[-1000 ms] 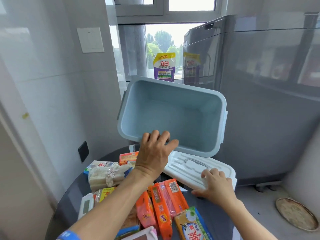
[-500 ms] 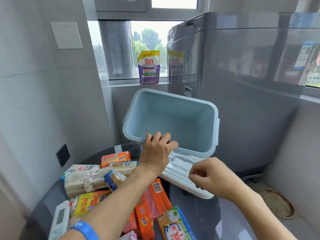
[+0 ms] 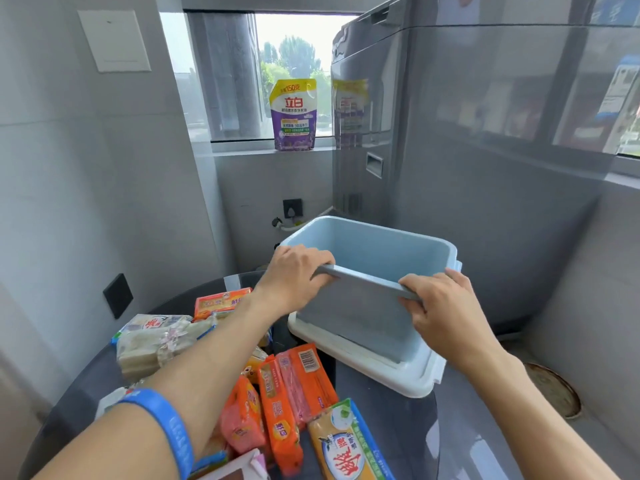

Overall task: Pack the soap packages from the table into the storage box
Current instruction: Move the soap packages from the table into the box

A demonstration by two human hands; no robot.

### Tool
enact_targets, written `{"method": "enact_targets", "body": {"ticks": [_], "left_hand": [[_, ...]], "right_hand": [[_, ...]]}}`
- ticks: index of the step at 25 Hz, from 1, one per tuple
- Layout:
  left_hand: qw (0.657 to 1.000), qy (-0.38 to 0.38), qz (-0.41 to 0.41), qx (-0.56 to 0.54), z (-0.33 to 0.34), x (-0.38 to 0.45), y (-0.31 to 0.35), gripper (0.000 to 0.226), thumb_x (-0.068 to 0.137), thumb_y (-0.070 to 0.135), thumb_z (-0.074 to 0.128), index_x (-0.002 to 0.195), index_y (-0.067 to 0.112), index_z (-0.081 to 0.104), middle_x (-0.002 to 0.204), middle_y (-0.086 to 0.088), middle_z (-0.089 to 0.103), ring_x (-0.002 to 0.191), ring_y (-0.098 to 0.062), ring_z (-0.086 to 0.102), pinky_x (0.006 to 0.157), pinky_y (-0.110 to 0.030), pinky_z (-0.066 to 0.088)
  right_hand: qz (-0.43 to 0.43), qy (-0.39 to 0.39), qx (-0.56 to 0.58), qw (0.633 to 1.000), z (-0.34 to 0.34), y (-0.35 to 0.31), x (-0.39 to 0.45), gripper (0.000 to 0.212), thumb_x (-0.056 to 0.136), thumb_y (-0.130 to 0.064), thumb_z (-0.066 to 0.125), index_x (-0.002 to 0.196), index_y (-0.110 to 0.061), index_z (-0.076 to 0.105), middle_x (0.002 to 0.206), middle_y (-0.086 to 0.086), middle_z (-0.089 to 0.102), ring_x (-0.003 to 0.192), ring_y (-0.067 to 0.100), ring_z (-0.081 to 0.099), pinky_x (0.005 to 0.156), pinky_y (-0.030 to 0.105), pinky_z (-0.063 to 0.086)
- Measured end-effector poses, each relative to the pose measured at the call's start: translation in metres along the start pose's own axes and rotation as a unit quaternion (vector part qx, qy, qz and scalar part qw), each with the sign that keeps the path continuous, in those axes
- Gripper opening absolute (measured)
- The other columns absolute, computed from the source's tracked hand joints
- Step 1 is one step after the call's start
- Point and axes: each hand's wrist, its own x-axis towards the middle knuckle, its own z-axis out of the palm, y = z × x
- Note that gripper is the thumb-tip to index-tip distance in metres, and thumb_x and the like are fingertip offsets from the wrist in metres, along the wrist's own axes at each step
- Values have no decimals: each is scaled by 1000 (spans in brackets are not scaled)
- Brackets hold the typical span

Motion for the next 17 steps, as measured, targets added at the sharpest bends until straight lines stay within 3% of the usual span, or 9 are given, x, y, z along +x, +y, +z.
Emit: {"method": "enact_targets", "body": {"ticks": [3, 6, 9, 11, 14, 17], "left_hand": [[998, -32, 14, -46, 0, -1, -13, 20, 94, 41, 59, 87, 22, 62, 76, 5, 61, 77, -20, 52, 73, -37, 38], [995, -21, 35, -89, -1, -3, -13, 18, 95, 40, 58, 89, 23, 62, 80, 8, 63, 77, -15, 50, 71, -32, 35], [992, -29, 41, -117, 1, -5, -10, 20, 95, 45, 57, 90, 26, 62, 83, 9, 64, 78, -13, 49, 72, -29, 38], [993, -57, 49, -88, 4, -9, -9, 24, 94, 50, 55, 88, 26, 59, 80, 9, 62, 76, -15, 48, 71, -30, 35], [992, -109, 41, -52, 2, -13, -13, 22, 97, 48, 52, 87, 29, 54, 78, 9, 59, 77, -17, 47, 76, -35, 36], [988, -144, 26, -54, -11, -22, -21, 16, 99, 42, 52, 85, 35, 50, 75, 14, 52, 78, -14, 45, 78, -39, 42]], "right_hand": [[-13, -16, -2, 1000, -9, -4, 1, 8, 88, -16, 59, 81, -19, 59, 58, -7, 48, 65, 23, 41, 97, 35, 32], [-22, -20, -12, 999, -27, -8, 1, 19, 84, -15, 62, 71, -21, 50, 48, -11, 35, 58, 25, 39, 72, 28, 22], [-19, -57, -20, 998, -41, -7, -2, 18, 82, -18, 60, 71, -25, 48, 51, -11, 43, 61, 25, 45, 56, 23, 19], [-21, -101, -19, 994, -39, -9, -5, 17, 83, -18, 56, 72, -24, 45, 59, -9, 48, 68, 24, 48, 55, 18, 20], [-33, -148, -13, 988, -27, -10, -7, 30, 86, -15, 54, 68, -21, 30, 64, -4, 52, 74, 27, 49, 67, 30, 20], [-67, -149, -2, 987, -21, -15, -2, 26, 87, -16, 56, 71, -20, 35, 64, -4, 55, 76, 27, 52, 68, 26, 21]]}}
